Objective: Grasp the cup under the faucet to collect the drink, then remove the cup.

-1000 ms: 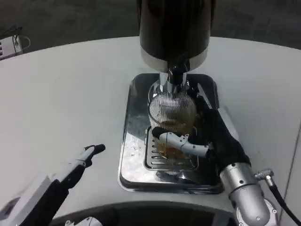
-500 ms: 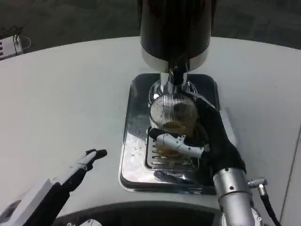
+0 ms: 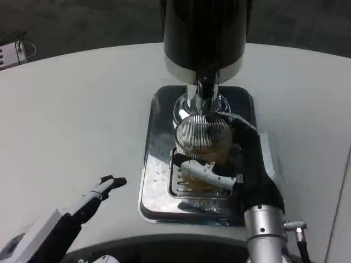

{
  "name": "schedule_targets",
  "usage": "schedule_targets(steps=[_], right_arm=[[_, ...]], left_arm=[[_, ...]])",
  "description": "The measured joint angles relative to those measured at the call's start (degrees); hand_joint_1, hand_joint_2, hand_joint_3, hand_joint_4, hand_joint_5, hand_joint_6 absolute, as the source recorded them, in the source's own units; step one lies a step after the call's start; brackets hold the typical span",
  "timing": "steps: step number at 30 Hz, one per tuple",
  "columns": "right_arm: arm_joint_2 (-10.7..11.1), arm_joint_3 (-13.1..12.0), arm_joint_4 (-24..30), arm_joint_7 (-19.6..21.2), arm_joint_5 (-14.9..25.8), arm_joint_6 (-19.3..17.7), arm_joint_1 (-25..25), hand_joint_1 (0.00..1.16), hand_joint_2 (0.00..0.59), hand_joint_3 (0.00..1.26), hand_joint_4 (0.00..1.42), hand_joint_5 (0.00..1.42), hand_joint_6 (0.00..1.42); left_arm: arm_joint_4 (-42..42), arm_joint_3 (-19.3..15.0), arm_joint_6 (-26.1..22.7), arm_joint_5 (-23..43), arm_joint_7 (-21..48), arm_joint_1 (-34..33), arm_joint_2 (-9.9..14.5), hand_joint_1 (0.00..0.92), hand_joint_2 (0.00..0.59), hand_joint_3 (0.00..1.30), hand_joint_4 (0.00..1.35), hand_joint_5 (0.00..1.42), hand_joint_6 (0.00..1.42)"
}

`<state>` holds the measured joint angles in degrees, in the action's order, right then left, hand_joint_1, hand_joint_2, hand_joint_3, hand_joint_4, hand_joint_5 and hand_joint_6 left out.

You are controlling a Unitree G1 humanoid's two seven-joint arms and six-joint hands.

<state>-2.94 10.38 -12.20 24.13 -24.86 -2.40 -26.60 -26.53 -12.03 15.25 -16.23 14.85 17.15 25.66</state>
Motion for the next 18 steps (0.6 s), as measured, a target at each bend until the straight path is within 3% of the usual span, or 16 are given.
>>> schedule_targets(steps=[4,9,18], right_arm=[[0.0,0.2,1.2,0.1,-0.5,-0.1,1.2,0.98,0.206,1.05,1.31,1.42,1.41],[0.3,0.3,3.9,-1.3,-0.7,0.1,3.2,0.99,0.209,1.1,1.36,1.42,1.42],[1.5,1.6,14.5,-9.0,-0.6,1.6,11.2,0.98,0.206,1.14,1.41,1.42,1.42]], left_arm=[[0.3,0.0,0.0,0.2,0.0,-0.1,0.0,0.0,0.048,0.15,0.04,0.12,0.19],[1.2,0.1,0.5,0.8,0.0,-0.9,0.0,0.0,0.048,0.15,0.05,0.12,0.19],[3.8,-0.2,2.8,2.4,0.0,-2.6,0.6,0.0,0.048,0.15,0.05,0.12,0.19]])
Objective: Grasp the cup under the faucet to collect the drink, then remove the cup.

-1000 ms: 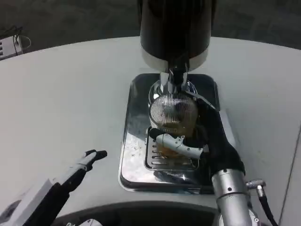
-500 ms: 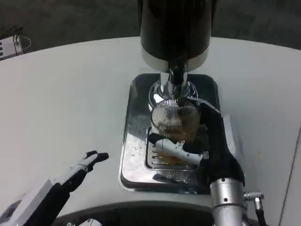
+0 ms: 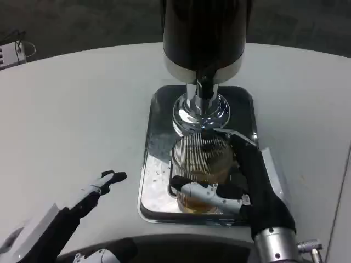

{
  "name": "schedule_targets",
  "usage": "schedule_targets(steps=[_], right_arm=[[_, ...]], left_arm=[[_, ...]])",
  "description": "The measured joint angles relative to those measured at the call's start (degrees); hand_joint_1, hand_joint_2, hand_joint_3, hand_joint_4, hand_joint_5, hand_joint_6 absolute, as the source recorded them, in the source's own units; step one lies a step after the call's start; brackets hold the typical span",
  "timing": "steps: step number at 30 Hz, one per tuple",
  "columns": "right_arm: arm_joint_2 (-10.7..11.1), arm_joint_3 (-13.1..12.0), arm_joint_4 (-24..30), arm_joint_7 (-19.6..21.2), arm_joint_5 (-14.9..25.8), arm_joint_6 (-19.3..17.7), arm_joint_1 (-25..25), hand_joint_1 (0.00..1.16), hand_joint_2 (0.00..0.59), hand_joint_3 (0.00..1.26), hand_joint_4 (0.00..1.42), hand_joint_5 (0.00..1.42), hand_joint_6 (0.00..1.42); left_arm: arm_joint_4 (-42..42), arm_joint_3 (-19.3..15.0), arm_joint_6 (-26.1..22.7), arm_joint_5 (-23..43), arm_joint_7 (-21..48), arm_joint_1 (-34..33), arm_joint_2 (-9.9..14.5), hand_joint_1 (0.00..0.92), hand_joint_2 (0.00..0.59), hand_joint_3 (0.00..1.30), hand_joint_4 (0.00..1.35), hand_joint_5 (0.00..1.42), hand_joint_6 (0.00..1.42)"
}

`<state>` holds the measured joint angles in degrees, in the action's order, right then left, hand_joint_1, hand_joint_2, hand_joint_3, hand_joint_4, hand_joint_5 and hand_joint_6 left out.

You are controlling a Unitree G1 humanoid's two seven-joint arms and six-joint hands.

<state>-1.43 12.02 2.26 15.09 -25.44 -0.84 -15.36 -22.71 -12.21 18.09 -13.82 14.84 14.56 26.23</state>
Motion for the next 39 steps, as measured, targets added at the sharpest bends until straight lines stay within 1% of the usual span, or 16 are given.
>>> schedule_targets(steps=[4,5,7,8,11,13,14,15,17,19,23,26,30,35,39], right_arm=[[0.4,0.0,4.9,-3.1,0.6,0.9,3.4,0.98,0.198,1.14,1.41,1.42,1.42],[0.9,0.2,7.2,-4.6,1.0,1.0,4.9,0.98,0.197,1.14,1.41,1.42,1.42],[1.1,0.3,8.9,-5.5,1.2,1.4,5.8,0.98,0.195,1.14,1.41,1.42,1.42],[1.4,0.2,10.8,-6.4,1.3,1.7,6.9,0.98,0.194,1.14,1.41,1.42,1.42],[2.6,-0.1,17.0,-9.6,2.4,2.4,10.4,0.98,0.192,1.14,1.41,1.42,1.42],[3.2,-0.5,19.9,-11.3,3.0,3.1,11.6,0.98,0.19,1.13,1.41,1.42,1.42],[3.9,-0.9,21.5,-12.4,3.5,3.4,12.2,0.98,0.189,1.13,1.41,1.42,1.42],[4.7,-1.4,23.4,-13.8,4.0,3.8,12.9,0.98,0.189,1.13,1.41,1.42,1.42],[6.3,-2.6,26.6,-16.0,4.9,4.3,14.1,0.99,0.181,1.13,1.41,1.42,1.42],[7.5,-3.6,29.1,-17.7,5.8,5.0,14.8,0.99,0.18,1.13,1.41,1.42,1.42],[11.0,-6.6,33.8,-21.8,8.3,5.9,16.4,0.99,0.179,1.13,1.41,1.42,1.42],[13.0,-9.6,36.9,-24.1,10.1,6.4,17.6,0.99,0.176,1.13,1.41,1.42,1.42],[15.0,-12.2,40.1,-26.8,12.6,6.9,19.2,0.99,0.172,1.13,1.4,1.42,1.42],[17.8,-15.3,43.8,-29.8,15.7,7.0,21.6,0.98,0.17,1.12,1.4,1.42,1.42],[19.0,-17.4,46.7,-31.4,17.8,7.3,23.8,0.98,0.17,1.12,1.4,1.42,1.42]], left_arm=[[1.1,-0.1,0.8,0.1,0.0,-1.1,0.3,0.0,0.048,0.15,0.05,0.12,0.19],[1.4,-0.2,1.1,0.1,0.0,-1.6,0.4,0.0,0.048,0.15,0.05,0.12,0.19],[1.5,-0.2,1.3,0.0,0.0,-2.0,0.5,0.0,0.048,0.15,0.05,0.12,0.19],[1.5,-0.2,1.4,0.0,0.0,-2.5,0.8,0.0,0.047,0.15,0.05,0.12,0.19],[1.5,-0.3,1.6,-0.3,0.0,-3.6,1.4,0.0,0.047,0.13,0.03,0.1,0.18],[1.4,-0.2,1.6,-0.7,0.0,-4.0,2.2,0.0,0.049,0.12,0.0,0.09,0.17],[1.2,-0.2,1.6,-1.2,0.1,-4.2,2.7,0.0,0.049,0.1,0.0,0.07,0.16],[1.0,-0.2,1.6,-2.0,0.3,-4.4,3.2,0.0,0.049,0.1,0.0,0.07,0.16],[0.4,-0.1,1.6,-2.8,0.5,-4.5,4.1,0.0,0.054,0.06,0.0,0.03,0.11],[-0.5,0.0,1.5,-3.4,0.7,-4.6,4.5,0.0,0.054,0.05,0.0,0.0,0.09],[-3.9,0.2,1.1,-5.7,1.7,-4.1,5.2,0.0,0.054,0.0,0.0,0.0,0.06],[-7.0,0.7,0.4,-7.6,2.5,-3.3,5.3,0.0,0.053,0.0,0.0,0.0,0.03],[-10.7,1.5,-0.4,-9.5,3.6,-1.9,5.3,0.0,0.053,0.0,0.0,0.0,0.02],[-14.5,1.5,-1.3,-12.0,4.3,0.6,5.3,0.0,0.052,0.0,0.0,0.0,0.0],[-17.7,1.4,-2.3,-15.0,5.2,2.3,5.3,0.0,0.052,0.0,0.0,0.0,0.0]])
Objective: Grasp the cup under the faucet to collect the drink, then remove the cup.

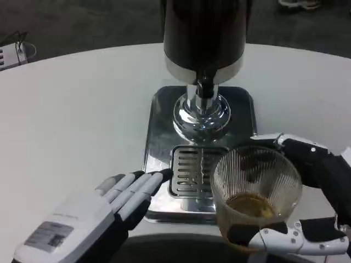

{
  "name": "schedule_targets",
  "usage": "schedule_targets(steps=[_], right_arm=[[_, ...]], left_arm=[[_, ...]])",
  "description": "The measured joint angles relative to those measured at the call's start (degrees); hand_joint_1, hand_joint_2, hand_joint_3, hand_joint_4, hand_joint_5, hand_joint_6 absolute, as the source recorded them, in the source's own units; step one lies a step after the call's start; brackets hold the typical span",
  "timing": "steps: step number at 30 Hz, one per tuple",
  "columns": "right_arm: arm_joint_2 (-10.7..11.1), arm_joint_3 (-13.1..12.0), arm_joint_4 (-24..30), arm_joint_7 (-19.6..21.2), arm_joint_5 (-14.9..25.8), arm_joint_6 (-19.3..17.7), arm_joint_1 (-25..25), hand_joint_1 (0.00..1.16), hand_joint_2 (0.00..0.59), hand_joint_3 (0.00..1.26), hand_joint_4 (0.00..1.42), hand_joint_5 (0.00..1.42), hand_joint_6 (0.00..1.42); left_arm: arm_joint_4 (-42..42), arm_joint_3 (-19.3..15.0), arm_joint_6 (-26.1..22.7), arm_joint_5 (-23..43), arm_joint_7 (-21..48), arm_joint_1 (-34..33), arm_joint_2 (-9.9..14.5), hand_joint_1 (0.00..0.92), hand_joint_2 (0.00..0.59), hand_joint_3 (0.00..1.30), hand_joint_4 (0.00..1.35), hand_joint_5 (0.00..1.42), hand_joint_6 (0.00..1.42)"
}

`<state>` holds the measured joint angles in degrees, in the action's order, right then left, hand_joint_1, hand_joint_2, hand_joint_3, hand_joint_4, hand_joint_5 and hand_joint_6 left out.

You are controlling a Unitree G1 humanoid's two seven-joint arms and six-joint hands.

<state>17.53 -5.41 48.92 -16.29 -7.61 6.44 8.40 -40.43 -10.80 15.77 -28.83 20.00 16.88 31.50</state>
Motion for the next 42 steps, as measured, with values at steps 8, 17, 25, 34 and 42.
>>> schedule_targets(steps=[8,17,25,34,42], right_arm=[[1.5,-2.7,3.7,-1.9,2.1,-0.2,4.5,0.98,0.169,1.12,1.4,1.42,1.42],[1.6,-3.4,4.6,-1.9,2.3,-0.6,5.8,0.98,0.169,1.12,1.4,1.42,1.42],[2.2,-3.4,4.6,-1.9,2.3,-0.6,5.3,0.98,0.169,1.12,1.4,1.42,1.42],[2.9,-3.0,4.5,-1.9,2.3,-0.6,4.0,0.98,0.169,1.12,1.4,1.42,1.42],[3.5,-2.9,3.5,-2.1,2.3,0.1,2.6,0.98,0.169,1.12,1.4,1.42,1.42]], left_arm=[[-4.3,-0.4,-1.0,-3.2,0.8,2.1,-0.1,0.0,0.051,0.0,0.0,0.0,0.0],[-4.6,-1.6,-1.1,-3.2,1.1,2.5,-0.1,0.0,0.051,0.0,0.0,0.0,0.0],[-4.4,-1.8,-1.7,-3.0,1.6,0.6,-0.1,0.0,0.051,0.0,0.0,0.0,0.0],[-3.1,-1.5,-2.1,-2.8,3.1,-1.9,0.4,0.0,0.051,0.0,0.0,0.0,0.0],[-1.3,-1.1,-2.1,-1.6,4.1,-3.6,1.2,0.0,0.051,0.0,0.0,0.0,0.0]])
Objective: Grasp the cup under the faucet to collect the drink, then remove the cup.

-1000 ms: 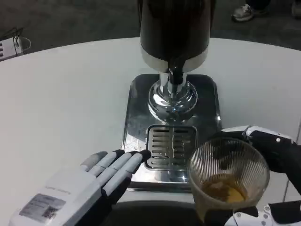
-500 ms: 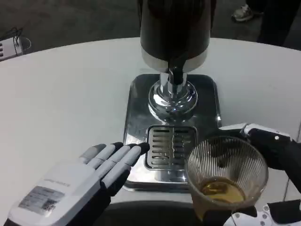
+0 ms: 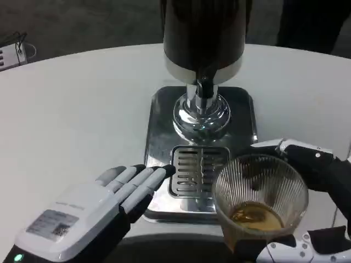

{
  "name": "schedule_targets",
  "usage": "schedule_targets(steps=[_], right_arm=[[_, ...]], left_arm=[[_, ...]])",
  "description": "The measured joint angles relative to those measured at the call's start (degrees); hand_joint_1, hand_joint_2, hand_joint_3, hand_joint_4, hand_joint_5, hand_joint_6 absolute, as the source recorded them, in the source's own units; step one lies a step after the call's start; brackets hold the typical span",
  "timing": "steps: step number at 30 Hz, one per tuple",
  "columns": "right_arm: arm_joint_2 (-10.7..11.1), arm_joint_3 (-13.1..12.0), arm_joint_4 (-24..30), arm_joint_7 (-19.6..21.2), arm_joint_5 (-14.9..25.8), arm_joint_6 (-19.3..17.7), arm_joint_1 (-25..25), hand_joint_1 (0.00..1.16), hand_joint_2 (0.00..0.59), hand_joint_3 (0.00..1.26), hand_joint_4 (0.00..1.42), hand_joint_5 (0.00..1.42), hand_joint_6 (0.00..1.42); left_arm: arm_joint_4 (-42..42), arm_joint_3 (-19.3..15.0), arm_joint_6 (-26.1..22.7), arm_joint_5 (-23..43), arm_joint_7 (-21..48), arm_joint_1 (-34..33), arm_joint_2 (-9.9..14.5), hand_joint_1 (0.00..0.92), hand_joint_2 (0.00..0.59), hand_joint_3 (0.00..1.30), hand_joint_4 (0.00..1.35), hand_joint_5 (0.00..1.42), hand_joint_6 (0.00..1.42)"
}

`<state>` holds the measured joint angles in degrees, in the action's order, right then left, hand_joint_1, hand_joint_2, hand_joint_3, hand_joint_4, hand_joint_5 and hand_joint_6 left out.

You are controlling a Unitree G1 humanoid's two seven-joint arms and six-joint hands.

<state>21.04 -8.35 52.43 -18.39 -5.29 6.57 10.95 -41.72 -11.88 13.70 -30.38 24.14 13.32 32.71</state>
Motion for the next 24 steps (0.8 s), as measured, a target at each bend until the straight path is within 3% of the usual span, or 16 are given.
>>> schedule_targets(steps=[24], right_arm=[[-0.1,0.1,0.0,0.0,0.0,0.4,0.8,0.97,0.167,1.12,1.4,1.42,1.42]], left_arm=[[0.9,0.8,-0.5,0.8,1.0,-0.6,0.7,0.0,0.051,0.0,0.0,0.0,0.0]])
